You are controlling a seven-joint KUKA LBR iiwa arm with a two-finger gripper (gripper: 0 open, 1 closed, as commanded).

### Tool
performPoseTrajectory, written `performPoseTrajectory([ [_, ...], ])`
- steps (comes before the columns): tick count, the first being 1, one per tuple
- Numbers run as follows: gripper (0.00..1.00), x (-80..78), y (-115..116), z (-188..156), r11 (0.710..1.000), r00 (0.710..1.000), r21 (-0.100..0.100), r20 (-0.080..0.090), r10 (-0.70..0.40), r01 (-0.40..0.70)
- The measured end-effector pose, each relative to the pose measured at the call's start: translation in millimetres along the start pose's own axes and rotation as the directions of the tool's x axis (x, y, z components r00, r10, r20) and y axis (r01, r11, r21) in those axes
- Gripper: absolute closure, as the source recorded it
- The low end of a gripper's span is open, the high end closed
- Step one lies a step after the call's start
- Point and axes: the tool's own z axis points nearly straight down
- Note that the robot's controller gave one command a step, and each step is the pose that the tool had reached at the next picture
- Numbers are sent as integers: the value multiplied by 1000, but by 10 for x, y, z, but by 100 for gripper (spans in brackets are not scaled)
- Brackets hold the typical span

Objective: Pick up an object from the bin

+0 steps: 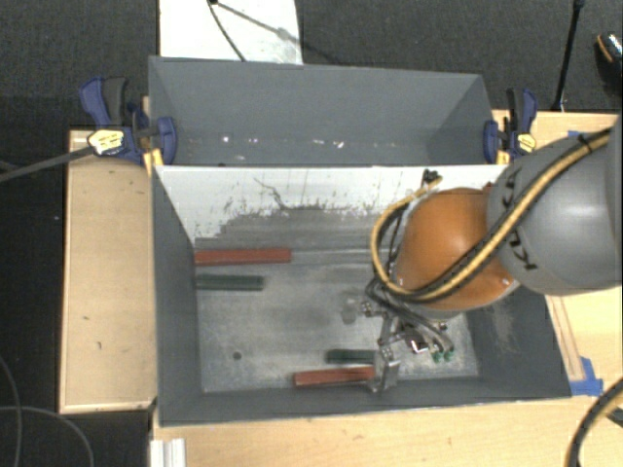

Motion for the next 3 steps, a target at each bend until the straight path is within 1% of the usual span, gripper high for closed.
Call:
performPoseTrajectory([
  [1, 0, 10, -35, 285, 1000, 1000, 1, 12, 16, -16],
  [2, 100, 34, -31, 293, 1000, 1000, 1, 7, 20, -20],
  [3, 100, -114, -84, -1367, 999, 999, 2, 14, 36, -36],
])
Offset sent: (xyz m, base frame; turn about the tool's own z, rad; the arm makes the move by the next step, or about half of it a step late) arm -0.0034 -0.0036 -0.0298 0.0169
